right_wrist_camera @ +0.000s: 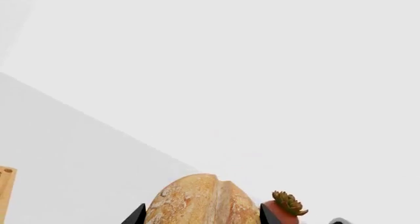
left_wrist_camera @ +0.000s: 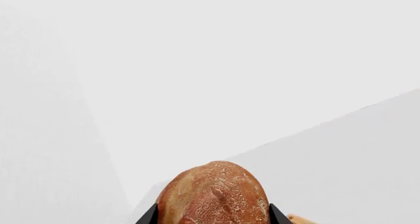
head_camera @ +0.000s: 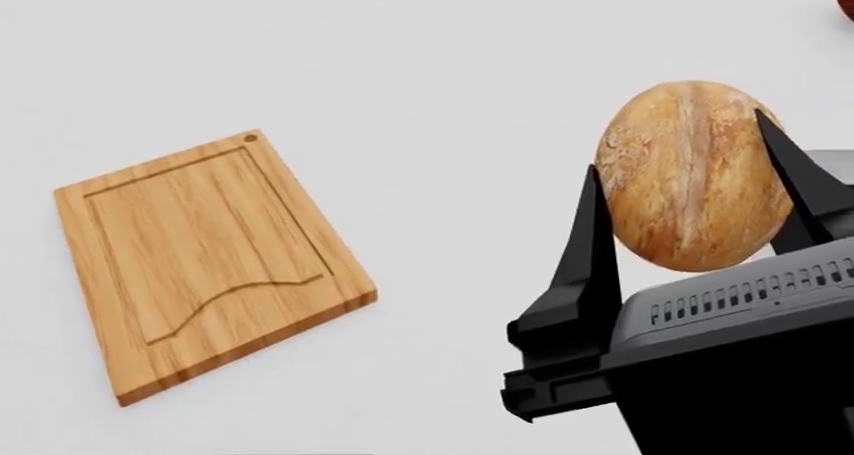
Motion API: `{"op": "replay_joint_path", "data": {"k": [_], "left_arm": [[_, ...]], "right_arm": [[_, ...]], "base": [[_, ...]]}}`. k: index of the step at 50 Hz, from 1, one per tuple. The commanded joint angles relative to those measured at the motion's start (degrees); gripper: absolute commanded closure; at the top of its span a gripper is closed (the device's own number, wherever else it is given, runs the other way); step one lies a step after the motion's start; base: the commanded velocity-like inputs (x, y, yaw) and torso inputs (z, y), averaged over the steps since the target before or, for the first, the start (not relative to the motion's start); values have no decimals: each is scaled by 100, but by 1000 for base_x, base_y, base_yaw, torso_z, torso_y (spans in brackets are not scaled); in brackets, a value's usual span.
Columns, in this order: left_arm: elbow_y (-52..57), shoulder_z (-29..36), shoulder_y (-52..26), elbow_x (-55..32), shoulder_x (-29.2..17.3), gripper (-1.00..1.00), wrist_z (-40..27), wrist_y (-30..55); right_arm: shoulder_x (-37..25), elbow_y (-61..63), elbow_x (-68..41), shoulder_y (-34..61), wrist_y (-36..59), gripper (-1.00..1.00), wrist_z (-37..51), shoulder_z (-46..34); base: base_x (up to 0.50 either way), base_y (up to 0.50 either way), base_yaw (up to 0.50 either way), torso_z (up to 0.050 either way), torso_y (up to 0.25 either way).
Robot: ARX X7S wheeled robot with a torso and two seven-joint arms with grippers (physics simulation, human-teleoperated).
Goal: Place all breads on the cutting board.
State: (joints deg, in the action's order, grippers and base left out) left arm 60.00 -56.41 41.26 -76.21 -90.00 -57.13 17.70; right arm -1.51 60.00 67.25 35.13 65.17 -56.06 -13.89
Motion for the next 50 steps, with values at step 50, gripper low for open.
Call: {"op": "replay_joint_path", "data": {"k": [50], "left_arm": [[-2650,6306,-11083,227,5331,100,1996,6618]], "right_arm": [[71,-3244,-4654,1571,155,100,2240,260]], "base": [[13,22,0,0,0]]}}
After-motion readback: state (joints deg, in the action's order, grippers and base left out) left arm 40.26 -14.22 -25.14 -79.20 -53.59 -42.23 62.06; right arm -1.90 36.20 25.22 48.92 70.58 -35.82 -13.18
